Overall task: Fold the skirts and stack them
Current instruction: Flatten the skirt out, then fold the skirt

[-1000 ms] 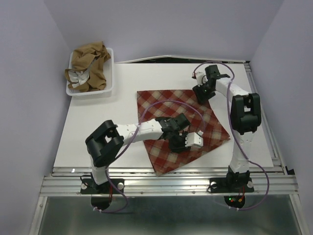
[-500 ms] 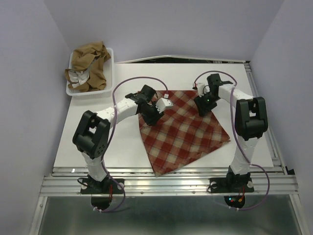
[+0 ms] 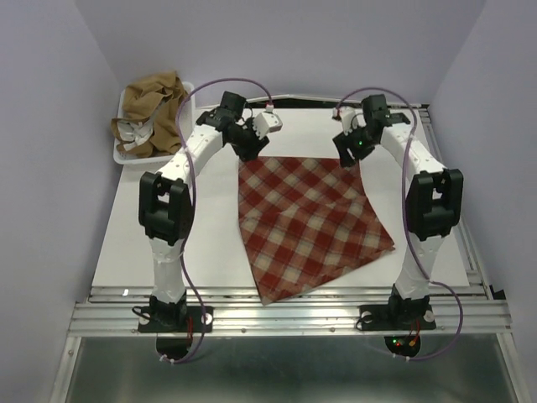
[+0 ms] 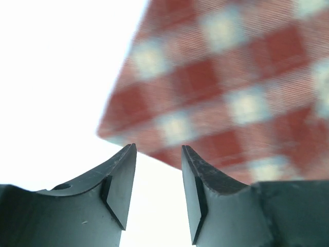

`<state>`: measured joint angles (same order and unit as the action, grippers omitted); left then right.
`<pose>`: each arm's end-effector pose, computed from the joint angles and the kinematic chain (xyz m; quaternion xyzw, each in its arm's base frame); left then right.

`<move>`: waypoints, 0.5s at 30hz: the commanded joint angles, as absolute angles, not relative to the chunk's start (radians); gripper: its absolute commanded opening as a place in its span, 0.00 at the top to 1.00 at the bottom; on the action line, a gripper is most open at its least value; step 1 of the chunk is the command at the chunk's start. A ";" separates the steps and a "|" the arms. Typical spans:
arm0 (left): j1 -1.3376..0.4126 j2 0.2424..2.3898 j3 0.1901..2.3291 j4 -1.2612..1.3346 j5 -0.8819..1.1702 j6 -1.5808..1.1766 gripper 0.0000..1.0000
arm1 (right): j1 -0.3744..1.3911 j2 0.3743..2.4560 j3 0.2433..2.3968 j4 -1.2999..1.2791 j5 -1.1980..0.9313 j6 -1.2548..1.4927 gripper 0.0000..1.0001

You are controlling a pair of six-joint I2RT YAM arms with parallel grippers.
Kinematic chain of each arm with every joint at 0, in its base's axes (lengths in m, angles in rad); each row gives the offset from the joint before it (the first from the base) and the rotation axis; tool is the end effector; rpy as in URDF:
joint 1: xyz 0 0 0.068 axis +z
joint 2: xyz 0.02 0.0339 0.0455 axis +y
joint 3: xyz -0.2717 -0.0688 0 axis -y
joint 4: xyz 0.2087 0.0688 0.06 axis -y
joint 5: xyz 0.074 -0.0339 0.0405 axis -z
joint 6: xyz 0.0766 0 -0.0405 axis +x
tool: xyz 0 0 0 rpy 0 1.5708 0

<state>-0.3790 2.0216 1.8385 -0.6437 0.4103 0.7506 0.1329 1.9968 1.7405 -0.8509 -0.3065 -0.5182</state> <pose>0.4088 -0.1957 0.2729 0.5507 0.7308 -0.1208 0.3848 0.4084 0.0779 0.2345 -0.3409 0.9001 0.1024 0.2513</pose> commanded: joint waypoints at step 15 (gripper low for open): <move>-0.296 2.278 2.106 -0.640 0.379 0.848 0.41 | 0.097 2.330 2.085 -0.818 -0.256 -0.785 0.39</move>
